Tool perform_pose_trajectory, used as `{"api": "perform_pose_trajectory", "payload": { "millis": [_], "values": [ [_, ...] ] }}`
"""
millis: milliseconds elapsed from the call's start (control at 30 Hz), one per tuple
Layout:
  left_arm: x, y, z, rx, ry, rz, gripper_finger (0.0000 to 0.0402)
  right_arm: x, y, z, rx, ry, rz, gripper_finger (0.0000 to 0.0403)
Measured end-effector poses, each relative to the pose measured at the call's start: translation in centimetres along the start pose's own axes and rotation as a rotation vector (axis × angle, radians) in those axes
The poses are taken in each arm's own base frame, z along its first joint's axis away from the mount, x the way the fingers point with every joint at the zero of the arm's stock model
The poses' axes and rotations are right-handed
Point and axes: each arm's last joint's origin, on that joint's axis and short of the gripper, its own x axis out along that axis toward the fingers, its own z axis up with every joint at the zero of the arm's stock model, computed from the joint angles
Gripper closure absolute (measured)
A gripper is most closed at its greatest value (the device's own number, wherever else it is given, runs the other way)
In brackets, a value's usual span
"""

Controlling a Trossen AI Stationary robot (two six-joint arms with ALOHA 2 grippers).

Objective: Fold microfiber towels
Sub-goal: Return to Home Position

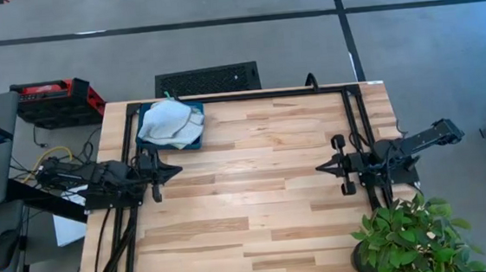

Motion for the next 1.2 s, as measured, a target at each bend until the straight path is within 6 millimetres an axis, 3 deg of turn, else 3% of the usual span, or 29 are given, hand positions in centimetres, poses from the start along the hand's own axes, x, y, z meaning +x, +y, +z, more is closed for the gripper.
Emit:
{"api": "perform_pose_trajectory", "payload": {
  "millis": [1200],
  "values": [
    [-0.06, -0.23, -0.03, -0.008, -0.002, -0.021, 0.0401, 0.00, 0.01, -0.03, 0.000, 0.001, 0.000, 0.0370]
  ]
}}
